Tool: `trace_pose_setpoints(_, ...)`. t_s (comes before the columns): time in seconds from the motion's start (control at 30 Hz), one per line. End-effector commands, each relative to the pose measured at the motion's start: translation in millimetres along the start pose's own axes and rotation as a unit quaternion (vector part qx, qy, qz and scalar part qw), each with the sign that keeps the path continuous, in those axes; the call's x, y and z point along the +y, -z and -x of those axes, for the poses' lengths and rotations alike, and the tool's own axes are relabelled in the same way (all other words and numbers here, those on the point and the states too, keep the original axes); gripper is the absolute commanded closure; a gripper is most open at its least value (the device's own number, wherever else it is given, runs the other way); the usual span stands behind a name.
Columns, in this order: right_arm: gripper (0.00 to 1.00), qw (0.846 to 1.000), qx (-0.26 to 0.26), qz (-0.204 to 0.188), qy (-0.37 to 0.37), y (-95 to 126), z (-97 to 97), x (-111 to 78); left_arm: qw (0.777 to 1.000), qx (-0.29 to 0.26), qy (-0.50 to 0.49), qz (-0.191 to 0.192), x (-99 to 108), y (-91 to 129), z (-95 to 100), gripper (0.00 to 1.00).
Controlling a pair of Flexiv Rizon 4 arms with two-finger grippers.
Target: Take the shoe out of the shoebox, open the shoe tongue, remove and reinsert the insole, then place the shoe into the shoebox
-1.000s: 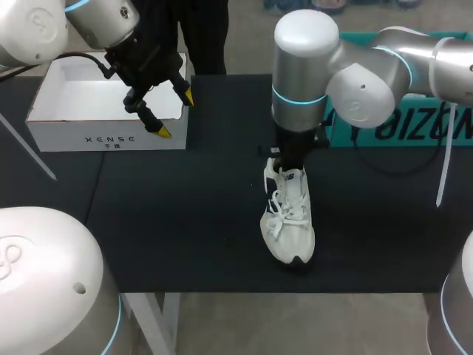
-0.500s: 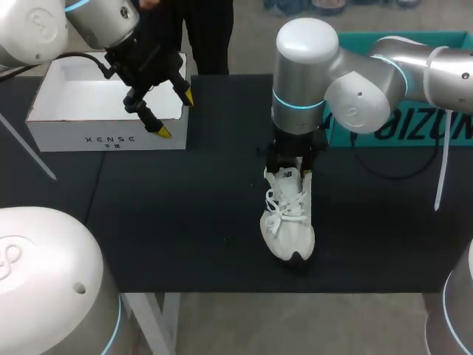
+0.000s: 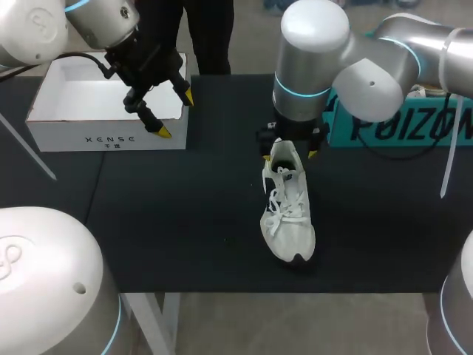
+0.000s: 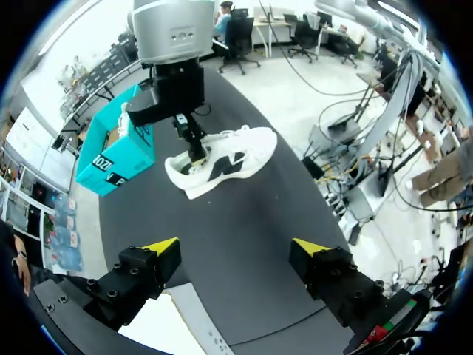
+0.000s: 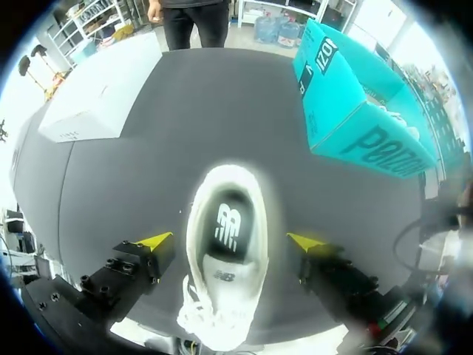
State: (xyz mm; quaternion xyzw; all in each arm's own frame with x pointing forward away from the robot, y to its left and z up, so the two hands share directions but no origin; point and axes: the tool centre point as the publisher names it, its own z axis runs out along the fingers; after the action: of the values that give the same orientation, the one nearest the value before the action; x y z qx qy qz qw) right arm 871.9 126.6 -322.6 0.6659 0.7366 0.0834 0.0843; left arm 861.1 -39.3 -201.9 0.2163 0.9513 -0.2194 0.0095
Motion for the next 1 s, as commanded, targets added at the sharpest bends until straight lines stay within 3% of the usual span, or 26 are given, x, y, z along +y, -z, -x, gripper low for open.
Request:
trace_pose_setpoints(0.03,0.00,1.000,0.001,0.013,0.002,18,1.9,-14.7,1.000,0.001,0.000,0.001,0,0,0.3,0.00)
trace_pose_setpoints(0.13,0.03,1.000,0.003,0.014,0.004,24,-0.4,-22.7,1.000,0.001,0.000,0.001,0,0,0.3,0.00)
trace_pose_setpoints(0.17,0.50,1.000,0.002,0.014,0.006,25,-1.0,-24.9,1.000,0.001,0.000,0.001,0,0,0.3,0.00)
trace_pose_setpoints(0.2,0.65,1.000,-0.001,0.011,0.008,25,-1.3,-27.9,1.000,0.001,0.000,0.001,0,0,0.3,0.00)
trace_pose_setpoints(0.23,0.93,1.000,-0.001,0.011,0.008,25,-1.3,-30.6,1.000,0.001,0.000,0.001,0,0,0.3,0.00)
trace_pose_setpoints(0.27,1.00,1.000,-0.001,0.006,0.008,24,-0.9,-33.7,1.000,0.001,0.000,0.001,0,0,0.3,0.00)
trace_pose_setpoints(0.63,1.00,1.000,-0.002,-0.022,0.006,10,-0.1,-59.6,1.000,0.001,0.000,0.001,0,0,0.3,0.00)
trace_pose_setpoints(1.0,1.00,0.999,0.012,-0.046,-0.003,-24,-0.2,-56.8,1.000,0.001,0.000,0.001,0,0,0.3,0.00)
